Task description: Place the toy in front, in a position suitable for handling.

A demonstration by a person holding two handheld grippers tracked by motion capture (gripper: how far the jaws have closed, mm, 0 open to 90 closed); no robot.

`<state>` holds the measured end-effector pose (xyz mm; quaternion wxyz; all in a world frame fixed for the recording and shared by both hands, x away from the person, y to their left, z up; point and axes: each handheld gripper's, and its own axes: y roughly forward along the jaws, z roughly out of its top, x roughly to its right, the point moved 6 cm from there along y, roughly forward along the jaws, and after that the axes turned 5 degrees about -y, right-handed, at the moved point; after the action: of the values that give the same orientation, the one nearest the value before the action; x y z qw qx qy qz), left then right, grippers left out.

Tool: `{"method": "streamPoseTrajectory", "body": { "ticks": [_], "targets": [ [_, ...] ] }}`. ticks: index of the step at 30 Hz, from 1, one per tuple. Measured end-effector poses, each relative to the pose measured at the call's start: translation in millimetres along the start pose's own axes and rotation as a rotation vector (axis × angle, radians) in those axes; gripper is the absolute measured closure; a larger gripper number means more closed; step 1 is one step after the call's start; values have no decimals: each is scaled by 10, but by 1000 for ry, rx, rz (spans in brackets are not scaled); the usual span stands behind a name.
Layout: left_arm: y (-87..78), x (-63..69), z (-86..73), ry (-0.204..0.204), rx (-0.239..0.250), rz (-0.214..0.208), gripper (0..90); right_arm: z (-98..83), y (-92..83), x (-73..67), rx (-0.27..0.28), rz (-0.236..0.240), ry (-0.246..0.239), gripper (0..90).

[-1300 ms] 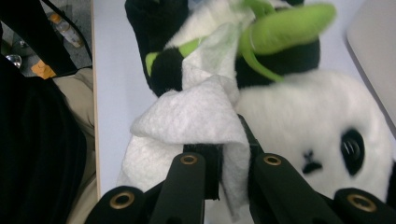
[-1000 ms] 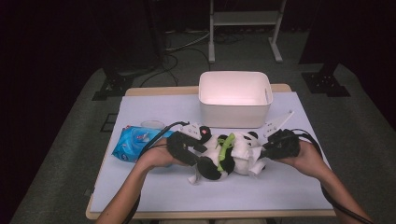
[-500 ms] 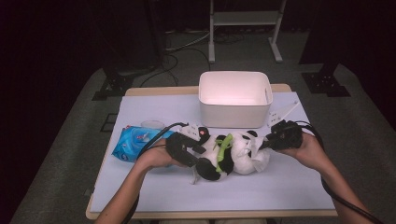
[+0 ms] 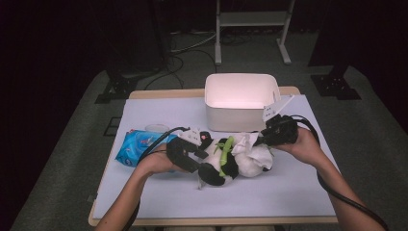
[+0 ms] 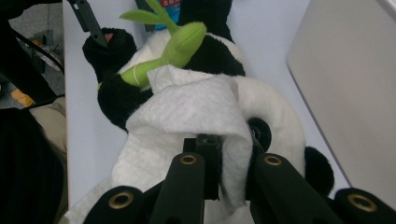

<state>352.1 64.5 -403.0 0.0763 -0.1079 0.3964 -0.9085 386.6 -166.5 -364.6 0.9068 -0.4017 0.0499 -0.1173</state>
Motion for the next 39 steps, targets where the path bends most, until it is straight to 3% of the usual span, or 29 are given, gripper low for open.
{"method": "streamPoseTrajectory", "body": {
  "ticks": [4,9,11,19,24,39],
  "targets": [
    [-5,-12,8,-1,7,8,498,-9,49,-3,-16,3,6,849],
    [6,-41,29,-17,29,30,496,-178,72,-48,-33,35,31,849],
    [14,-59,36,-20,24,39,481,-271,78,-99,-25,49,44,850],
    [20,-84,59,-15,2,72,465,-362,86,-231,-19,81,45,854],
    [63,-47,46,-13,2,40,468,-437,107,-329,-18,87,41,854],
    [115,15,27,-12,-6,-2,482,-86,117,-133,17,19,1,853]
  ]
}}
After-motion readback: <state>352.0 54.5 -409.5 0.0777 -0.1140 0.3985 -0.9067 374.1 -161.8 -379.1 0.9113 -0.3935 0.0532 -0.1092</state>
